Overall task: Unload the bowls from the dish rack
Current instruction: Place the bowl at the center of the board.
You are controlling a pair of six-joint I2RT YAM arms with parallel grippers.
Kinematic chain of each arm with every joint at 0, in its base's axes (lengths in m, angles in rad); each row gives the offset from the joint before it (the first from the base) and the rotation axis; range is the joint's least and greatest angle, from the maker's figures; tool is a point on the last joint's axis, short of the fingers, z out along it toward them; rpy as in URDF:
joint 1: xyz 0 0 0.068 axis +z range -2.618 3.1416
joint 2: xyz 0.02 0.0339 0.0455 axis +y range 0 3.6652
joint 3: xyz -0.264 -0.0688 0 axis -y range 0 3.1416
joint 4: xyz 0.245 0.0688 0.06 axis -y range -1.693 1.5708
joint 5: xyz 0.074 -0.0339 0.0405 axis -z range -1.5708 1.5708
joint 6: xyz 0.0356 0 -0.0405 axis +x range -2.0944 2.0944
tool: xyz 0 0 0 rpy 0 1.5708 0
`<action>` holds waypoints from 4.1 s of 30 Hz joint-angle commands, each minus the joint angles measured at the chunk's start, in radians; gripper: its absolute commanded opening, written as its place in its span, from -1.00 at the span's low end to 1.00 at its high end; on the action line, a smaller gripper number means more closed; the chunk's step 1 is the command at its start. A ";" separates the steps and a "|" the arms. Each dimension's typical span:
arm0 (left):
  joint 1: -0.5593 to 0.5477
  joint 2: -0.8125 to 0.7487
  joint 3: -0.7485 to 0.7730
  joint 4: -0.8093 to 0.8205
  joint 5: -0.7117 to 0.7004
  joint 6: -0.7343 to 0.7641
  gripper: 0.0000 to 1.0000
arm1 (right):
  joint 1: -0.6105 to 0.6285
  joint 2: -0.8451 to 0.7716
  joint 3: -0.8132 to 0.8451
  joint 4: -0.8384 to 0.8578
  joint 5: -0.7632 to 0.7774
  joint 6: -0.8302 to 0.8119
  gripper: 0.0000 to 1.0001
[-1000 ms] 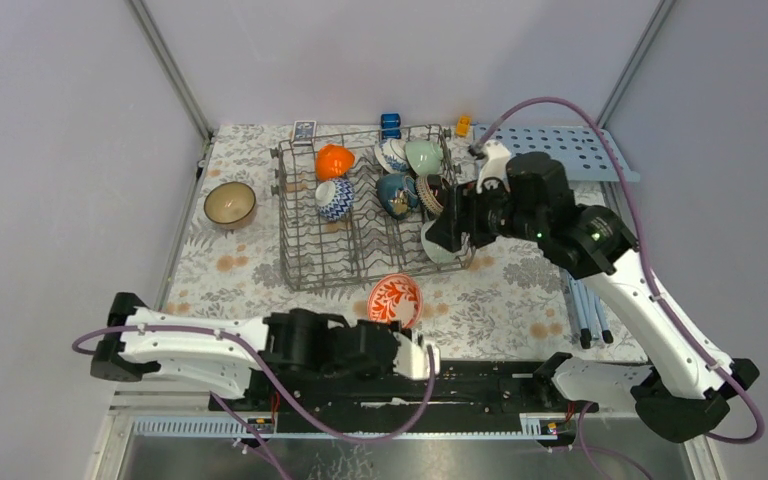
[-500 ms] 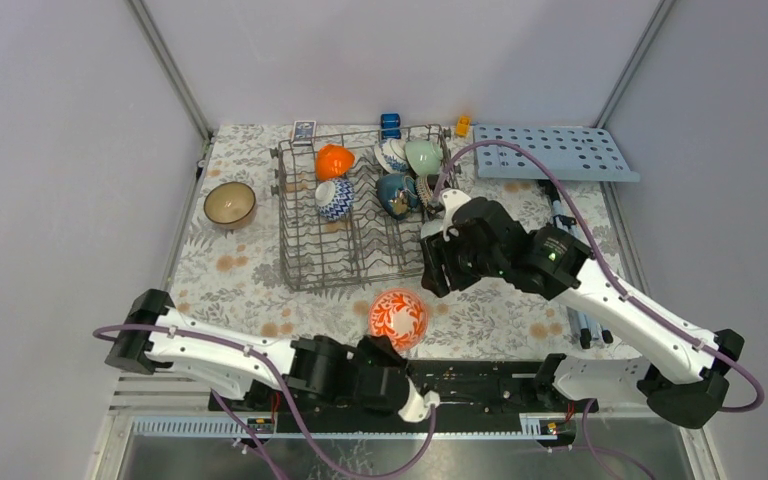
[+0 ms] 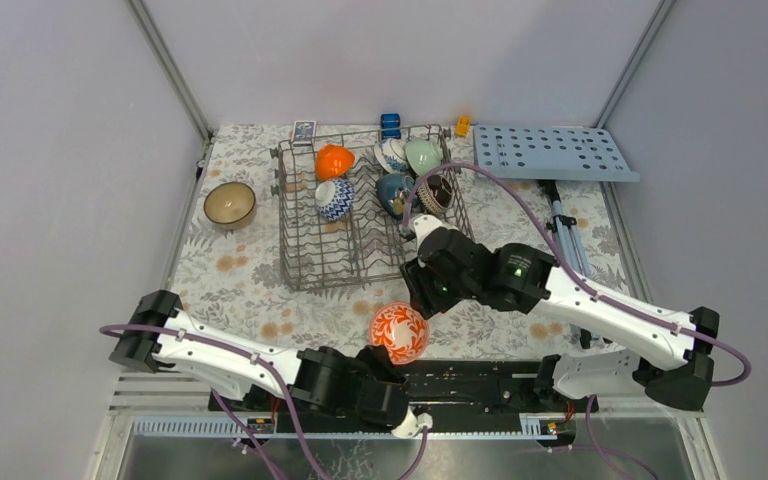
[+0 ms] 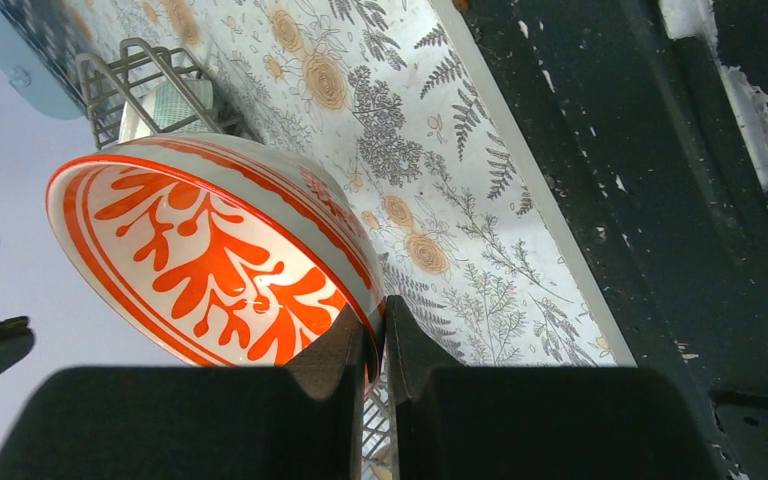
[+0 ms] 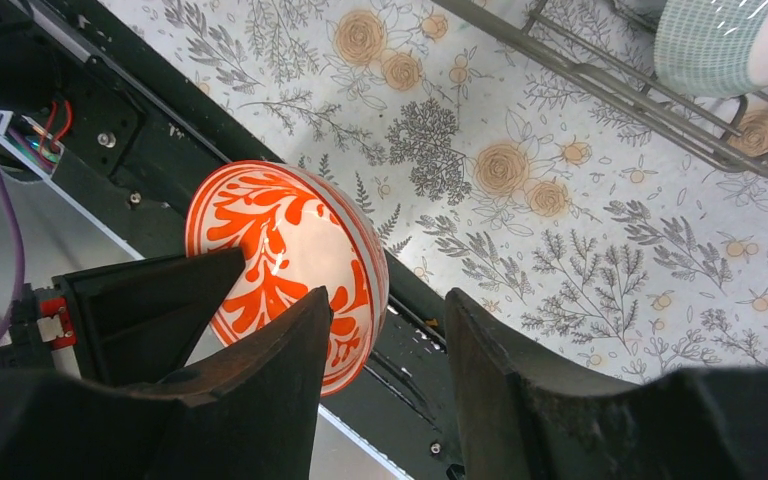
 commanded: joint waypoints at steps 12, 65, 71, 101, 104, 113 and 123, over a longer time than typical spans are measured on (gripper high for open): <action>-0.008 0.004 0.013 0.001 0.032 0.008 -1.00 | 0.067 0.072 -0.061 0.040 0.024 0.046 -0.14; 0.062 -0.056 0.266 0.128 -0.228 -0.419 0.97 | 0.093 -0.101 -0.168 0.046 0.330 0.188 -1.00; 0.300 -0.142 0.349 0.186 0.096 -0.616 0.98 | 0.077 -0.161 -0.232 0.065 0.417 0.242 -1.00; 0.743 -0.080 0.129 0.147 0.135 -1.822 0.00 | -0.077 -0.092 -0.239 0.276 0.264 0.393 -1.00; 0.745 -0.070 0.123 0.145 0.132 -1.815 -0.10 | -0.080 -0.078 -0.228 0.281 0.255 0.390 -1.00; 0.745 -0.047 0.109 0.148 0.128 -1.802 -0.40 | -0.079 -0.069 -0.206 0.288 0.242 0.380 -1.00; 0.745 -0.057 0.073 0.187 0.156 -1.777 -0.48 | -0.082 -0.065 -0.209 0.296 0.236 0.383 -1.00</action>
